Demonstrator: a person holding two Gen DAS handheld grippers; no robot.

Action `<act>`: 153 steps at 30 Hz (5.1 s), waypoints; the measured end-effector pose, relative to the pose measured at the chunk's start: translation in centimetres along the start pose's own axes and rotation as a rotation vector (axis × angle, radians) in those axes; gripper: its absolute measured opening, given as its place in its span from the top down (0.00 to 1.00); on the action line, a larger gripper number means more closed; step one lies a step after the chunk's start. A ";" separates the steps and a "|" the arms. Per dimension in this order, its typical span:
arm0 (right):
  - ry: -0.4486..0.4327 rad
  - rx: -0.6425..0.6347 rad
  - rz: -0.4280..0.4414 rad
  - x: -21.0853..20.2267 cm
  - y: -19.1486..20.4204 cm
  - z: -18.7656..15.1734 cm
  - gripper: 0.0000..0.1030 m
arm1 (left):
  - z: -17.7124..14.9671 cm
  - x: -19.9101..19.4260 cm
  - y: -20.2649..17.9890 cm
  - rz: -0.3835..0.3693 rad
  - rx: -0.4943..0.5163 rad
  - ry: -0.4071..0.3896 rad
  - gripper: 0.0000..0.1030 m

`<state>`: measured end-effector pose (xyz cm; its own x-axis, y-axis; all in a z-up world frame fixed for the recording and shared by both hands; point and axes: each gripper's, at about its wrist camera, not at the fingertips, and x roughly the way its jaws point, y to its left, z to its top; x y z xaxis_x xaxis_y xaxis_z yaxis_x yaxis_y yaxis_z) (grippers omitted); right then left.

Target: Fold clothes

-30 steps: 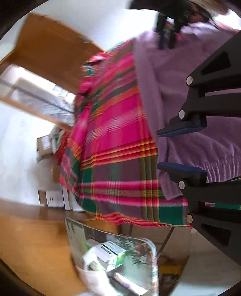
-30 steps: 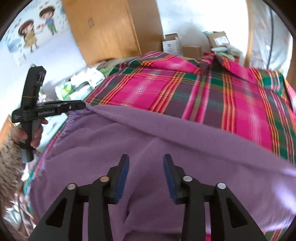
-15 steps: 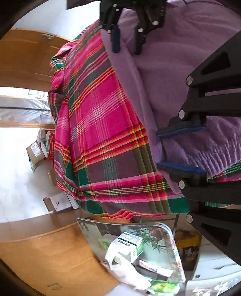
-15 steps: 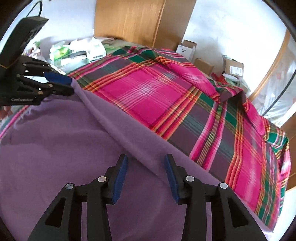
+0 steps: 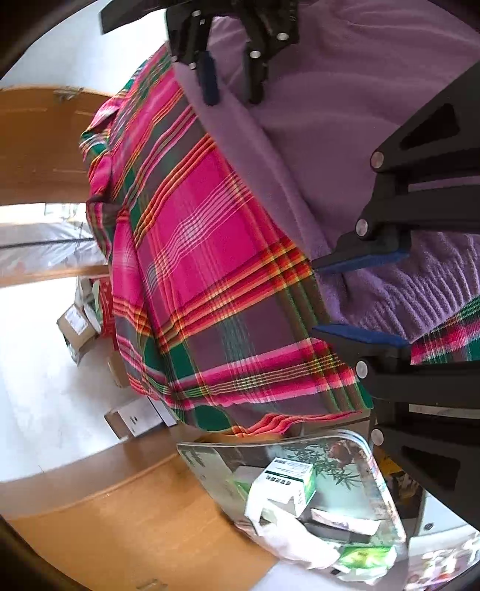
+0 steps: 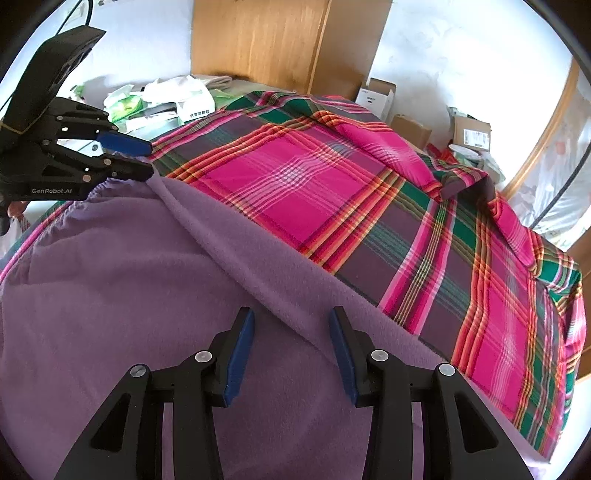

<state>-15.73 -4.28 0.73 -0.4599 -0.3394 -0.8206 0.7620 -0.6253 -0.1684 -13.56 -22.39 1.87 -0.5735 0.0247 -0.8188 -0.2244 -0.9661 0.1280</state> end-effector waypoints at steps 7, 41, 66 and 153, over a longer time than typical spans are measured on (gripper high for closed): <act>0.000 0.018 0.024 0.1 -0.4 0.0 0.57 | -0.2 -0.8 -0.9 -0.010 0.065 -0.002 0.66; -0.003 0.068 0.013 0.3 -1.3 0.4 0.87 | 0.6 1.0 -1.4 -0.033 0.115 0.027 0.93; -0.238 0.105 -0.064 -11.2 2.4 -2.7 0.97 | -1.9 -8.9 -4.0 0.061 0.026 -0.201 0.94; -0.169 0.128 0.043 -16.5 14.7 -19.7 0.97 | -22.7 -12.2 -1.8 -0.537 -1.121 -0.062 0.62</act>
<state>11.98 5.96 1.03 -0.5064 -0.4741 -0.7203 0.7235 -0.6881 -0.0558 11.76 -26.84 -1.03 -0.6607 0.4666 -0.5880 0.3366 -0.5160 -0.7877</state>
